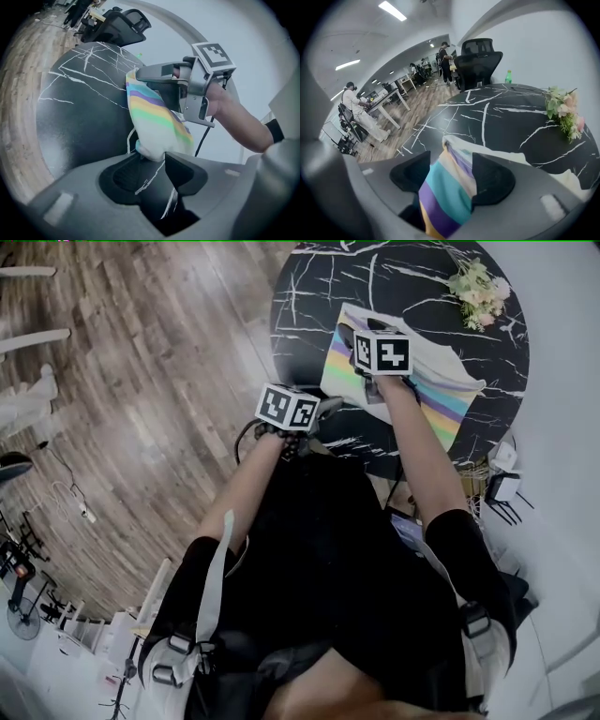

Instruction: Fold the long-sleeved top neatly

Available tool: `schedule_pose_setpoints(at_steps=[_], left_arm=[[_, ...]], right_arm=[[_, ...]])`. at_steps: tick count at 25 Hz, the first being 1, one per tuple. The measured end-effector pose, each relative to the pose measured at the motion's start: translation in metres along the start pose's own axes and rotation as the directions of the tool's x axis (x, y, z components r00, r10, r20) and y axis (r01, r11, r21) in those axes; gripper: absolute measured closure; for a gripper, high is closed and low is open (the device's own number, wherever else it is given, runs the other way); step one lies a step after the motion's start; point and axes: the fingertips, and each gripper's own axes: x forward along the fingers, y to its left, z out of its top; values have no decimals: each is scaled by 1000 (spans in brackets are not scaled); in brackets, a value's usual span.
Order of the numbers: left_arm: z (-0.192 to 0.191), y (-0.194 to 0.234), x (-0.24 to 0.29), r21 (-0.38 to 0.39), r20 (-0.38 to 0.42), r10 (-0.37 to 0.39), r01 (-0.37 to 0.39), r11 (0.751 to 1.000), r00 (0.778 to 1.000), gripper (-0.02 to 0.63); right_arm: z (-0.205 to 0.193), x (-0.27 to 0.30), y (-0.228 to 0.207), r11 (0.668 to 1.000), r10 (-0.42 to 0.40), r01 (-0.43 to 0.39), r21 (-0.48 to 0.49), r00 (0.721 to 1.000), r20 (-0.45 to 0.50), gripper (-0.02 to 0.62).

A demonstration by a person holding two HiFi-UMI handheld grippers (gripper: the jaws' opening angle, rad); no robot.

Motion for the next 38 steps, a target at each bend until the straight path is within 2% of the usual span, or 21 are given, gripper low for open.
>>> schedule_pose_setpoints(at_steps=[4, 7, 10, 12, 14, 17, 20, 25, 31, 38], left_arm=[[-1, -1, 1, 17, -17, -19, 20, 1000, 1000, 428], [2, -1, 2, 21, -21, -28, 28, 999, 999, 428], [4, -3, 5, 35, -28, -38, 39, 999, 999, 429], [7, -4, 8, 32, -29, -42, 43, 999, 999, 430], [9, -5, 12, 26, -32, -37, 38, 999, 999, 431], [10, -5, 17, 19, -27, -15, 15, 1000, 1000, 513], [19, -9, 17, 25, 12, 6, -6, 1000, 1000, 569], [30, -44, 4, 86, 55, -12, 7, 996, 998, 577], [39, -100, -3, 172, 86, -31, 16, 985, 996, 575], [42, -168, 35, 289, 44, -28, 14, 957, 999, 575]], right_arm=[[-7, 8, -11, 996, -82, 83, 18, 996, -40, 307], [-13, 16, -17, 993, -103, 106, 54, 993, -62, 308], [-14, 20, -19, 990, -139, 141, 29, 989, -58, 321], [-13, 21, -18, 987, -161, 161, -1, 986, -49, 341], [-13, 20, -19, 986, -168, 168, -12, 985, -37, 394], [-14, 16, -25, 988, -155, 155, -5, 988, -21, 494], [-14, 14, -30, 997, -73, 73, 25, 997, -6, 523], [-7, -9, -30, 987, 116, -123, 104, 991, 70, 531], [3, -62, -42, 937, 285, -317, 144, 936, 209, 532], [-8, -120, -92, 890, 337, -415, 189, 878, 341, 535]])
